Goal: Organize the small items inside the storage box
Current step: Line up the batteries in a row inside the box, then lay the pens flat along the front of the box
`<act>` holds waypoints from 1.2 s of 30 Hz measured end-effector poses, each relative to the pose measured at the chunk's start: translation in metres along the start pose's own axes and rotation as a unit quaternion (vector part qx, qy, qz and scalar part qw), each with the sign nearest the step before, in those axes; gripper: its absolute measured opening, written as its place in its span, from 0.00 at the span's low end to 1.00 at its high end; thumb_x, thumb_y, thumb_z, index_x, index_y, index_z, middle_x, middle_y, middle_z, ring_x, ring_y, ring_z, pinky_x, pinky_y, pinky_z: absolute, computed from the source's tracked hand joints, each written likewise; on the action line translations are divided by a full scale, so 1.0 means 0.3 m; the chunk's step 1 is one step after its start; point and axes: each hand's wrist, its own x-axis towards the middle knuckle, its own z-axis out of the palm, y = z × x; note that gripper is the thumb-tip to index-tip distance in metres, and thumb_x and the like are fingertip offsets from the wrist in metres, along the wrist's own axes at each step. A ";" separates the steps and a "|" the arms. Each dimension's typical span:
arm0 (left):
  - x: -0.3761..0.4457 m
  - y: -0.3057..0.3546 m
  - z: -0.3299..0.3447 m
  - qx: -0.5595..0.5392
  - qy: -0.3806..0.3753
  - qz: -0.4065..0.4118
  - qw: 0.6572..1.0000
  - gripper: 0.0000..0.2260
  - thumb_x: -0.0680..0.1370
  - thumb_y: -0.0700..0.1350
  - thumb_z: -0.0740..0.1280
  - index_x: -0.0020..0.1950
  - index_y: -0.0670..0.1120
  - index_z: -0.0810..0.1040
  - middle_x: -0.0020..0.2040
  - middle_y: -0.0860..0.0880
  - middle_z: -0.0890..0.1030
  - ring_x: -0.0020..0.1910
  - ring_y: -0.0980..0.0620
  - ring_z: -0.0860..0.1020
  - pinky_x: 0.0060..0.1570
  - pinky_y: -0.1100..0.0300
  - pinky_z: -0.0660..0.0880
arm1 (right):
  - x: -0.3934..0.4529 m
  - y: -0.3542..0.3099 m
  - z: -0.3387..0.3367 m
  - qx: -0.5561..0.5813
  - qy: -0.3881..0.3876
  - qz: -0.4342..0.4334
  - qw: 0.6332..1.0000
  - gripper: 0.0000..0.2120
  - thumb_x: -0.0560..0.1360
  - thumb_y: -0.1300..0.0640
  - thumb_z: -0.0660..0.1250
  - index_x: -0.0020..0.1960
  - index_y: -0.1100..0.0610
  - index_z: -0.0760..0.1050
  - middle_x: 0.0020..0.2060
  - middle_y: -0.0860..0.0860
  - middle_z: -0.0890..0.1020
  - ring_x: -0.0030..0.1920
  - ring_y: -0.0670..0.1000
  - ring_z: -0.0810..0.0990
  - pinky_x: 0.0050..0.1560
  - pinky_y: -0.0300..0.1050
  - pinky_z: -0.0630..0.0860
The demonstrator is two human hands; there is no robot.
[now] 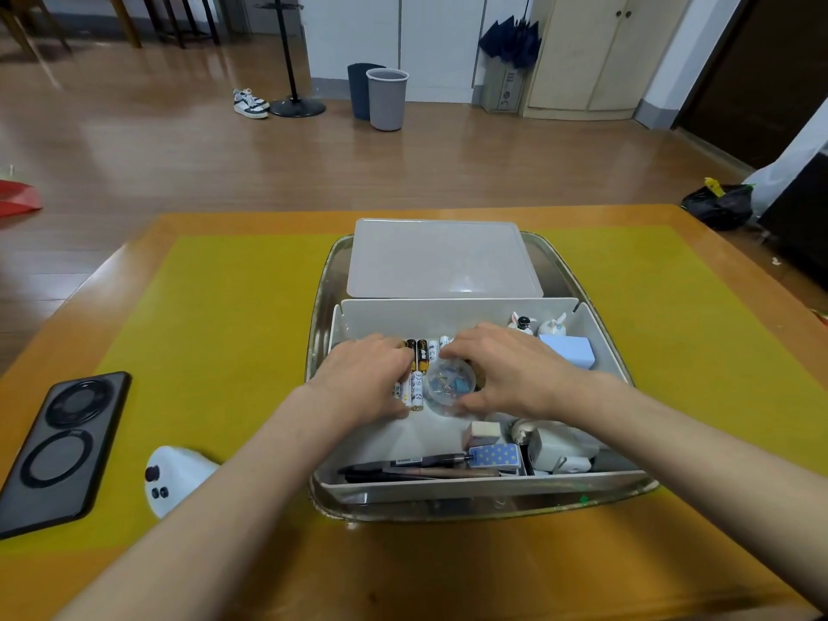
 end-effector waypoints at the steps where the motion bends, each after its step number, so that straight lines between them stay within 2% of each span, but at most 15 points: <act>1: -0.003 0.002 -0.004 0.000 0.001 0.002 1.000 0.16 0.71 0.58 0.73 0.49 0.51 0.74 0.48 0.53 0.76 0.49 0.50 0.74 0.41 0.56 0.67 | -0.008 0.002 -0.009 0.019 0.005 0.002 1.000 0.28 0.71 0.38 0.72 0.66 0.50 0.75 0.58 0.46 0.79 0.60 0.50 0.74 0.58 0.52 0.74; 3: -0.011 0.009 -0.018 -0.001 0.007 0.008 1.000 0.14 0.72 0.56 0.72 0.51 0.51 0.74 0.48 0.53 0.76 0.49 0.50 0.74 0.41 0.56 0.68 | -0.035 0.016 -0.038 0.055 0.023 0.004 0.998 0.25 0.73 0.39 0.71 0.66 0.48 0.76 0.57 0.43 0.79 0.60 0.48 0.73 0.58 0.51 0.73; 6: -0.028 0.039 -0.045 -0.029 0.034 0.024 0.999 0.11 0.74 0.56 0.70 0.49 0.53 0.73 0.47 0.55 0.76 0.48 0.51 0.75 0.39 0.56 0.68 | -0.110 0.054 -0.078 0.062 0.035 -0.005 0.997 0.10 0.75 0.43 0.71 0.51 0.47 0.80 0.43 0.39 0.79 0.49 0.45 0.75 0.49 0.51 0.76; 9: -0.043 0.110 -0.069 -0.106 0.043 0.051 0.992 0.09 0.75 0.59 0.68 0.45 0.57 0.70 0.44 0.59 0.73 0.44 0.55 0.73 0.37 0.58 0.66 | -0.203 0.075 -0.091 0.051 0.034 -0.007 0.998 0.06 0.75 0.43 0.71 0.47 0.45 0.79 0.40 0.39 0.79 0.46 0.41 0.72 0.44 0.44 0.73; 12: -0.044 0.187 -0.067 -0.146 0.014 0.078 0.986 0.09 0.74 0.60 0.68 0.48 0.58 0.72 0.45 0.59 0.75 0.44 0.56 0.73 0.38 0.58 0.69 | -0.261 0.084 -0.085 0.034 0.041 -0.010 0.999 0.05 0.75 0.42 0.69 0.48 0.42 0.79 0.41 0.37 0.79 0.47 0.39 0.69 0.39 0.33 0.64; 16: -0.035 0.227 -0.047 -0.115 0.000 0.095 0.989 0.09 0.75 0.58 0.68 0.48 0.55 0.77 0.46 0.57 0.77 0.43 0.56 0.71 0.32 0.61 0.61 | -0.283 0.079 -0.078 0.035 0.046 -0.001 0.998 0.06 0.75 0.42 0.69 0.43 0.41 0.75 0.38 0.35 0.78 0.47 0.39 0.68 0.38 0.36 0.65; 19: -0.031 0.215 -0.064 -0.119 0.002 0.072 0.990 0.08 0.74 0.56 0.69 0.46 0.53 0.79 0.43 0.57 0.79 0.43 0.54 0.75 0.34 0.59 0.66 | -0.279 0.056 -0.068 0.041 0.037 -0.007 0.998 0.05 0.75 0.42 0.69 0.44 0.41 0.76 0.40 0.37 0.78 0.48 0.39 0.69 0.39 0.34 0.66; 23: -0.053 0.130 -0.143 -0.171 0.013 -0.001 0.985 0.08 0.70 0.56 0.71 0.40 0.54 0.79 0.32 0.60 0.77 0.37 0.58 0.76 0.32 0.61 0.67 | -0.253 0.015 -0.068 0.014 0.014 -0.016 1.000 0.05 0.74 0.44 0.69 0.46 0.43 0.80 0.39 0.41 0.76 0.48 0.45 0.75 0.42 0.50 0.76; 24: -0.065 0.102 -0.160 -0.184 0.011 -0.017 0.983 0.07 0.69 0.56 0.71 0.38 0.54 0.79 0.31 0.59 0.77 0.35 0.59 0.76 0.32 0.60 0.69 | -0.239 0.002 -0.068 -0.014 -0.001 -0.023 1.000 0.06 0.74 0.44 0.70 0.47 0.44 0.81 0.39 0.42 0.75 0.48 0.47 0.77 0.38 0.48 0.74; 26: -0.090 0.055 -0.177 -0.199 0.003 -0.038 0.979 0.06 0.69 0.53 0.72 0.37 0.52 0.79 0.30 0.58 0.78 0.33 0.60 0.77 0.32 0.60 0.70 | -0.206 -0.029 -0.069 -0.084 -0.039 -0.033 0.995 0.09 0.72 0.42 0.71 0.47 0.46 0.82 0.40 0.45 0.77 0.46 0.52 0.79 0.30 0.43 0.62; 28: -0.113 0.025 -0.175 -0.200 -0.008 -0.050 0.978 0.06 0.70 0.51 0.72 0.37 0.51 0.78 0.30 0.57 0.79 0.33 0.60 0.77 0.31 0.60 0.70 | -0.174 -0.053 -0.063 -0.144 -0.075 -0.045 0.986 0.13 0.71 0.41 0.72 0.46 0.50 0.83 0.40 0.49 0.79 0.42 0.55 0.79 0.28 0.42 0.56; 30: -0.130 0.013 -0.156 -0.189 -0.010 -0.050 0.981 0.04 0.73 0.49 0.71 0.40 0.51 0.78 0.33 0.57 0.79 0.35 0.59 0.77 0.33 0.59 0.72 | -0.154 -0.071 -0.056 -0.176 -0.095 -0.053 0.978 0.15 0.70 0.42 0.73 0.41 0.54 0.79 0.37 0.51 0.76 0.38 0.57 0.76 0.28 0.42 0.56; 32: -0.140 0.016 -0.128 -0.163 -0.004 -0.044 0.986 0.02 0.75 0.49 0.69 0.44 0.53 0.77 0.37 0.58 0.79 0.39 0.56 0.78 0.36 0.57 0.73 | -0.147 -0.080 -0.046 -0.178 -0.097 -0.056 0.978 0.12 0.71 0.45 0.73 0.40 0.52 0.75 0.36 0.51 0.71 0.38 0.59 0.75 0.30 0.42 0.58; 34: -0.145 0.026 -0.100 -0.148 0.007 -0.034 0.988 0.02 0.76 0.51 0.67 0.48 0.56 0.77 0.39 0.60 0.78 0.40 0.56 0.76 0.33 0.59 0.69 | -0.149 -0.081 -0.037 -0.169 -0.094 -0.053 0.980 0.08 0.70 0.48 0.72 0.42 0.52 0.79 0.35 0.51 0.70 0.40 0.59 0.78 0.34 0.44 0.64; 36: -0.143 0.033 -0.083 -0.138 0.010 -0.025 0.990 0.01 0.77 0.51 0.67 0.47 0.57 0.76 0.40 0.59 0.79 0.40 0.56 0.76 0.32 0.60 0.67 | -0.158 -0.073 -0.040 -0.152 -0.088 -0.032 0.984 0.08 0.69 0.47 0.70 0.40 0.51 0.77 0.32 0.48 0.70 0.39 0.57 0.76 0.32 0.43 0.64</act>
